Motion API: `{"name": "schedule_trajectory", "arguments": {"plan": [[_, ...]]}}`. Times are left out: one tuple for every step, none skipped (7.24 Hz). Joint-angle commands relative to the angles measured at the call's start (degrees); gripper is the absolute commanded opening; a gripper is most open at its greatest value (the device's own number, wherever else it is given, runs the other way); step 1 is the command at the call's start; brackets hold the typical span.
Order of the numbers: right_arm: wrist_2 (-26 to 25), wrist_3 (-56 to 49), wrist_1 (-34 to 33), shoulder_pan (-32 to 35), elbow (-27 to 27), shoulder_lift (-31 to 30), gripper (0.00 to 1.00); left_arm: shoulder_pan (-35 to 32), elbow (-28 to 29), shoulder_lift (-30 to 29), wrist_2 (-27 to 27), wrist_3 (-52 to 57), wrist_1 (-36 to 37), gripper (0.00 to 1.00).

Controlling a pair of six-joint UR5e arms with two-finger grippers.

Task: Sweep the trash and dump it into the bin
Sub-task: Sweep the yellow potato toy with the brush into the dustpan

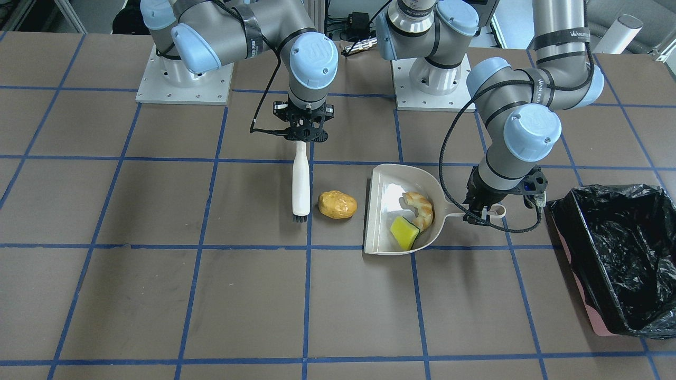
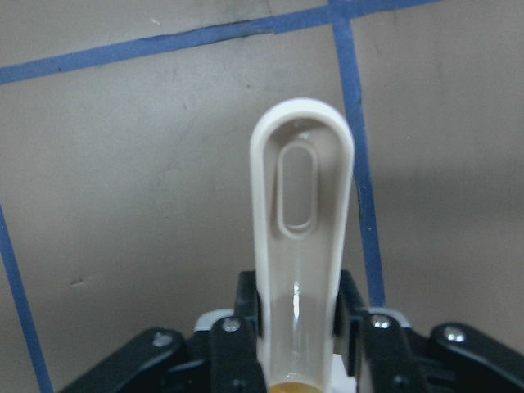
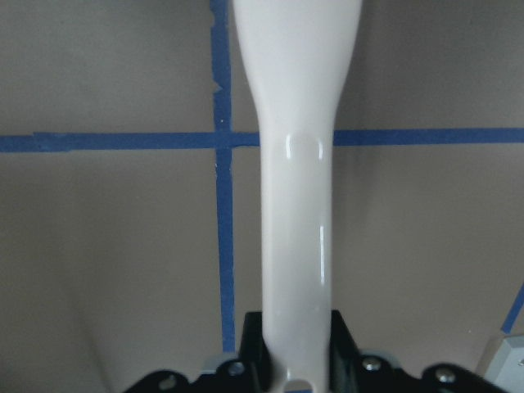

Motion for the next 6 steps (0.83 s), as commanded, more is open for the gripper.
{"name": "schedule_trajectory", "arguments": {"plan": [[0.1,2.6,-1.2,0.2,0.0,0.7,0.00,0.0,-1.4,0.6,0.2,0.0,1.0,0.00],[1.0,4.9,-2.3,0.9,0.0,1.5,0.00,0.0,-1.4,0.9,0.2,-0.1,0.9,0.00],[2.3,7.7,-5.1,2.5,0.0,2.7,0.00,-0.1,-1.7,0.9,0.4,-1.3,1.1,0.00],[3.2,9.5,-8.5,3.9,0.0,5.2,0.00,-0.1,-1.7,0.9,0.4,-1.7,1.1,0.00],[3.3,11.5,-11.0,4.9,-0.4,6.8,0.00,-0.1,-1.7,0.8,0.4,-3.6,1.4,0.00],[4.4,12.7,-11.2,5.2,-2.4,8.2,0.00,-0.1,-1.7,0.7,0.4,-3.7,1.4,0.00]]}}
